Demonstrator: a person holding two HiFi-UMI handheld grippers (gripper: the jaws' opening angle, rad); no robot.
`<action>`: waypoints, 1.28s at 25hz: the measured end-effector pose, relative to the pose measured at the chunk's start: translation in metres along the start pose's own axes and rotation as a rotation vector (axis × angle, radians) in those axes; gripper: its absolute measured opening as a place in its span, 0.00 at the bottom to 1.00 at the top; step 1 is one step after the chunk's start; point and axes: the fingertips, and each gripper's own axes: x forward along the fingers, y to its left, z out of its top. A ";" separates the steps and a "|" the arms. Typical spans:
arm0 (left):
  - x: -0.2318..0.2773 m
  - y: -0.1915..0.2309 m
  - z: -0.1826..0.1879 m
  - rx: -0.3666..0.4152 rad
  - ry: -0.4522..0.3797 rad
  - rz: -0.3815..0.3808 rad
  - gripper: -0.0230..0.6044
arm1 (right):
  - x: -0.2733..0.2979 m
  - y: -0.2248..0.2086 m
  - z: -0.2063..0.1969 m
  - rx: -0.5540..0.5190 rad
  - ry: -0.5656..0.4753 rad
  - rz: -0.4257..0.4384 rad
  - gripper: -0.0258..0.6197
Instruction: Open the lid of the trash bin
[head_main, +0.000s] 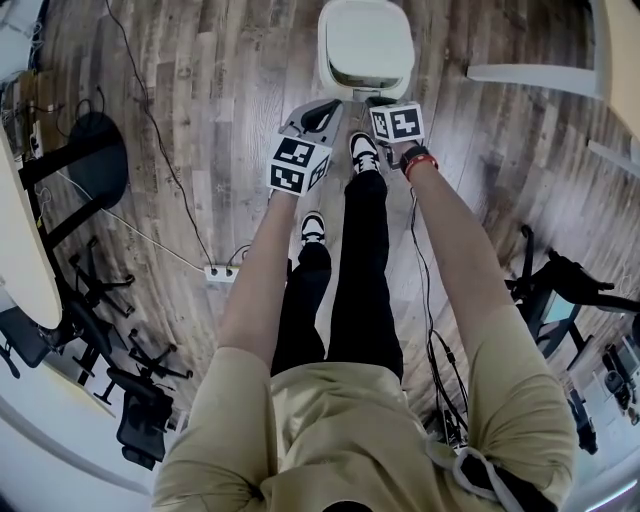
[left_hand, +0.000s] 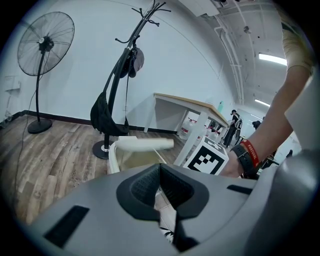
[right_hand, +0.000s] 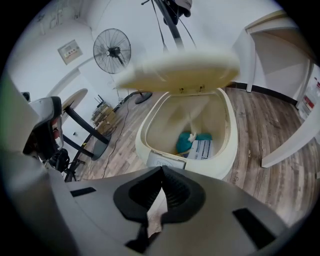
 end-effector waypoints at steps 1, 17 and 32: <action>-0.001 0.001 -0.001 -0.001 0.003 0.001 0.07 | 0.000 0.000 0.000 0.000 0.003 -0.001 0.06; -0.027 0.003 -0.002 -0.002 0.052 0.019 0.07 | -0.016 0.007 0.015 -0.015 0.040 0.017 0.06; -0.121 -0.064 0.075 0.020 0.040 0.011 0.07 | -0.169 0.081 0.033 0.021 -0.046 -0.005 0.06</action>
